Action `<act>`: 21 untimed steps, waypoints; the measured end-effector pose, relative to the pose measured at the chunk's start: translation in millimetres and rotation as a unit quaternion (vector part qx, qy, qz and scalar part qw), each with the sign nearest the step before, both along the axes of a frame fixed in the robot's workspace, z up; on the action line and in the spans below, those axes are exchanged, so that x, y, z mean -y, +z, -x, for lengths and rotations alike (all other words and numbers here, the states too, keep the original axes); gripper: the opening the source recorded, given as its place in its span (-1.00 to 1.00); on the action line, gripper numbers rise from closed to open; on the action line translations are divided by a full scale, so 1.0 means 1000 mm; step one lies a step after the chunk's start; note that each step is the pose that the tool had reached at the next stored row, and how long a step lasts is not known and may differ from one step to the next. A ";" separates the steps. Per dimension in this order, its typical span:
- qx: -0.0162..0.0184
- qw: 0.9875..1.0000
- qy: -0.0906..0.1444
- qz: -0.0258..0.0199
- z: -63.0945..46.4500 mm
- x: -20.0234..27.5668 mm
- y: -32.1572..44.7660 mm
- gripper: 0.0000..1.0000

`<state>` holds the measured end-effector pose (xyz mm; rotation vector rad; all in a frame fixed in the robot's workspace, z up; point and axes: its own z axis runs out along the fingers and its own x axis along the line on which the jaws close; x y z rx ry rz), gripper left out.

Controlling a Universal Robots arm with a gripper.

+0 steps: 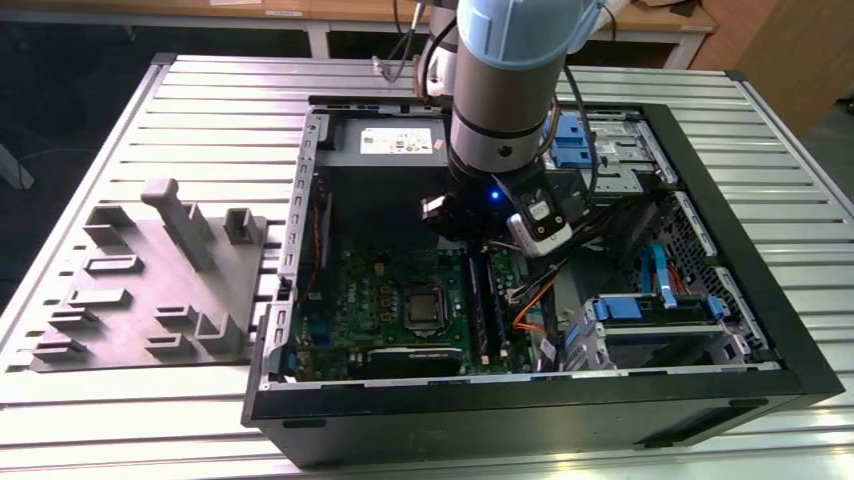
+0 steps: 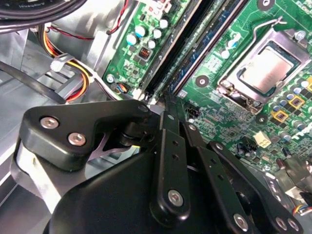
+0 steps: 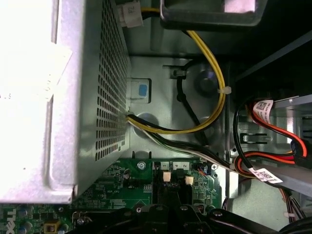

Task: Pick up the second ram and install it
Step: 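Press down the second ram until it locks into place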

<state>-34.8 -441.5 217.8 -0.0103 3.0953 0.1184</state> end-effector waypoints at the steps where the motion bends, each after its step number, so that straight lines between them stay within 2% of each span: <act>1: 0.000 1.000 0.000 0.000 0.000 0.0000 0.0000 -0.80; 10: 0.000 1.000 0.000 0.000 0.000 0.0000 -0.0012 -0.80; 12: 0.000 1.000 0.000 -0.001 0.000 -0.0003 0.0030 -0.80; 17: 0.000 1.000 0.000 0.000 0.000 -0.0001 0.0211 -0.80; 21: 0.000 1.000 0.000 0.000 0.000 0.0000 0.0215 -0.80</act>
